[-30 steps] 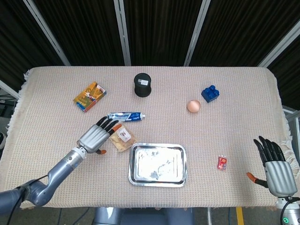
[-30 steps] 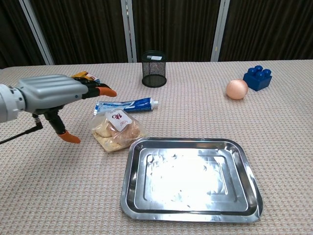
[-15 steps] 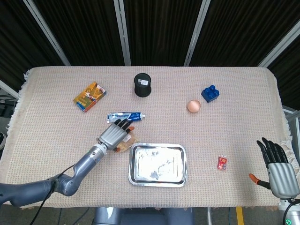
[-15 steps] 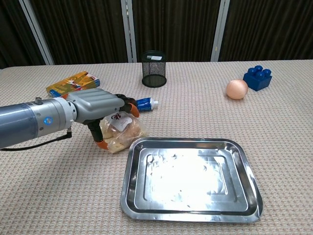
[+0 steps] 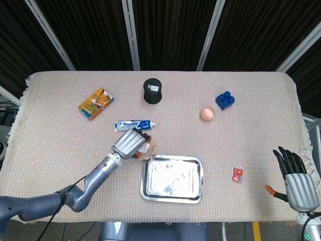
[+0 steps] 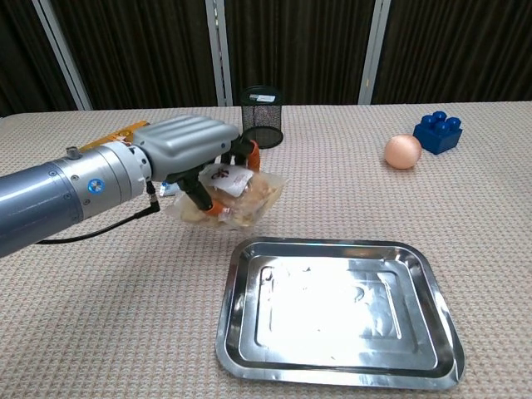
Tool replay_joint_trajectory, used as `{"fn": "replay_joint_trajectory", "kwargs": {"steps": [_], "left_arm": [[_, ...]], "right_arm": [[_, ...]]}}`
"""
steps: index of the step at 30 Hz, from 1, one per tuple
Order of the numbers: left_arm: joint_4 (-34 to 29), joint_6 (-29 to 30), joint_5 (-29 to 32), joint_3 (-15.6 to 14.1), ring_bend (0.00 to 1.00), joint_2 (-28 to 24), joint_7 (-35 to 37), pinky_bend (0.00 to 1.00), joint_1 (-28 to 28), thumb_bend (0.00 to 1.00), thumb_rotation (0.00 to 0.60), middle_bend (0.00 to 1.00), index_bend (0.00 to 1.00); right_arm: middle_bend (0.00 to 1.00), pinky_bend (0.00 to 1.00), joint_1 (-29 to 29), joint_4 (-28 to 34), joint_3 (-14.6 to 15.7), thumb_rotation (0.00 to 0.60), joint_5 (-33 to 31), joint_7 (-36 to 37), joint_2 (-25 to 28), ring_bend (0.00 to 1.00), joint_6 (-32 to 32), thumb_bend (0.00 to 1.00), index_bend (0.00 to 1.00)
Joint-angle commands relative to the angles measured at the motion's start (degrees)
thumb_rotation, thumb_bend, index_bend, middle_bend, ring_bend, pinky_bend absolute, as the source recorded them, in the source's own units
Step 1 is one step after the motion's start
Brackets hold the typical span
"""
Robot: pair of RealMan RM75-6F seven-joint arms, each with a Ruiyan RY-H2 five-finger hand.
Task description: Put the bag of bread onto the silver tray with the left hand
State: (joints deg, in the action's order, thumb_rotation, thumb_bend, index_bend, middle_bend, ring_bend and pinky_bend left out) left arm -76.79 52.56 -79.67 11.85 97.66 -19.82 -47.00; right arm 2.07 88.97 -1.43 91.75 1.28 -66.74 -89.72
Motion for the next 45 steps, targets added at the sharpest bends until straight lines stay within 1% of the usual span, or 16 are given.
{"fn": "replay_joint_trajectory", "kwargs": {"steps": [1,5,10,12,14,16,17,18,20,24,28,31,33,36,40,45], "left_arm": [[-2.18,5.81,-7.63,-1.16,0.42,-1.39,6.88,0.46,0.13,0.46,0.600,0.48,0.59],[-5.59,6.94,-11.82,-2.59,0.42,-1.69,8.16,0.46,-1.06,0.45,0.600,0.47,0.59],[-7.27,3.70,-12.78,-3.38,0.40,1.39,6.97,0.45,-3.87,0.45,0.600,0.45,0.56],[-6.88,2.09,-12.44,-3.46,0.34,3.16,5.70,0.43,-4.96,0.45,0.600,0.38,0.47],[-6.30,0.65,-11.34,-3.49,0.16,4.67,4.13,0.27,-5.52,0.41,0.600,0.18,0.25],[-6.18,-1.29,-9.28,-3.42,0.03,5.60,2.19,0.11,-5.85,0.32,0.600,0.04,0.07],[-6.25,-2.29,-8.04,-3.28,0.00,5.78,0.87,0.05,-5.97,0.26,0.600,0.00,0.01],[-6.57,-3.36,-6.13,-3.04,0.00,5.75,-1.28,0.03,-5.95,0.22,0.600,0.00,0.00],[-7.53,-4.04,-3.73,-2.48,0.00,5.49,-3.40,0.00,-5.76,0.12,0.600,0.00,0.00],[-9.76,-3.57,-0.52,-1.70,0.00,3.89,-5.18,0.00,-4.76,0.07,0.600,0.00,0.00],[-13.46,-0.53,1.12,-1.34,0.00,-0.03,-5.77,0.00,-2.38,0.07,0.600,0.00,0.00],[-16.63,3.77,0.82,-1.70,0.00,-4.05,-6.03,0.00,0.52,0.09,0.600,0.00,0.00],[-18.65,8.12,0.22,-2.46,0.00,-8.15,-6.52,0.00,3.63,0.10,0.600,0.00,0.01],[-20.99,11.62,1.07,-3.56,0.00,-13.60,-5.82,0.00,7.33,0.11,0.600,0.00,0.07],[-24.30,15.64,4.22,-5.14,0.00,-22.06,-0.33,0.00,13.44,0.13,0.600,0.00,0.12],[-24.37,21.84,3.38,-7.72,0.00,-28.02,5.45,0.00,20.00,0.13,0.600,0.00,0.13]], "right_arm": [[0.00,0.08,0.15,0.03,-0.03,0.600,0.03,0.02,-0.04,0.00,0.21,0.00,0.00],[0.00,0.08,0.28,-0.08,-0.12,0.600,-0.05,0.10,-0.06,0.00,0.41,0.00,0.00],[0.00,0.08,0.30,-0.22,-0.22,0.600,-0.13,0.39,0.03,0.00,0.40,0.00,0.00],[0.00,0.08,0.23,-0.33,-0.21,0.600,-0.22,0.55,0.08,0.00,0.37,0.00,0.00],[0.00,0.08,0.15,-0.48,-0.21,0.600,-0.34,0.76,0.15,0.00,0.35,0.00,0.00],[0.00,0.08,0.08,-0.61,-0.20,0.600,-0.40,0.98,0.21,0.00,0.31,0.00,0.00],[0.00,0.08,0.05,-0.69,-0.19,0.600,-0.42,1.10,0.23,0.00,0.27,0.00,0.00],[0.00,0.08,-0.02,-0.81,-0.18,0.600,-0.43,1.29,0.27,0.00,0.19,0.00,0.00],[0.00,0.08,-0.13,-0.99,-0.18,0.600,-0.49,1.55,0.31,0.00,0.07,0.00,0.00],[0.00,0.08,-0.25,-1.32,-0.24,0.600,-0.66,2.08,0.30,0.00,-0.07,0.00,0.00],[0.00,0.08,-0.17,-1.59,-0.25,0.600,-0.42,2.41,0.19,0.00,-0.11,0.00,0.00],[0.00,0.08,0.15,-1.63,-0.45,0.600,-0.39,2.37,0.19,0.00,0.16,0.00,0.00],[0.00,0.08,0.46,-1.65,-0.61,0.600,-0.34,2.13,0.23,0.00,0.43,0.00,0.00],[0.00,0.08,0.84,-1.50,-0.96,0.600,-0.46,1.80,0.32,0.00,0.71,0.00,0.00],[0.00,0.08,1.28,-1.61,-1.64,0.600,-1.06,1.31,-0.04,0.00,0.97,0.00,0.00],[0.00,0.08,1.78,-1.70,-2.23,0.600,-1.98,-0.41,-0.57,0.00,1.71,0.00,0.00]]}}
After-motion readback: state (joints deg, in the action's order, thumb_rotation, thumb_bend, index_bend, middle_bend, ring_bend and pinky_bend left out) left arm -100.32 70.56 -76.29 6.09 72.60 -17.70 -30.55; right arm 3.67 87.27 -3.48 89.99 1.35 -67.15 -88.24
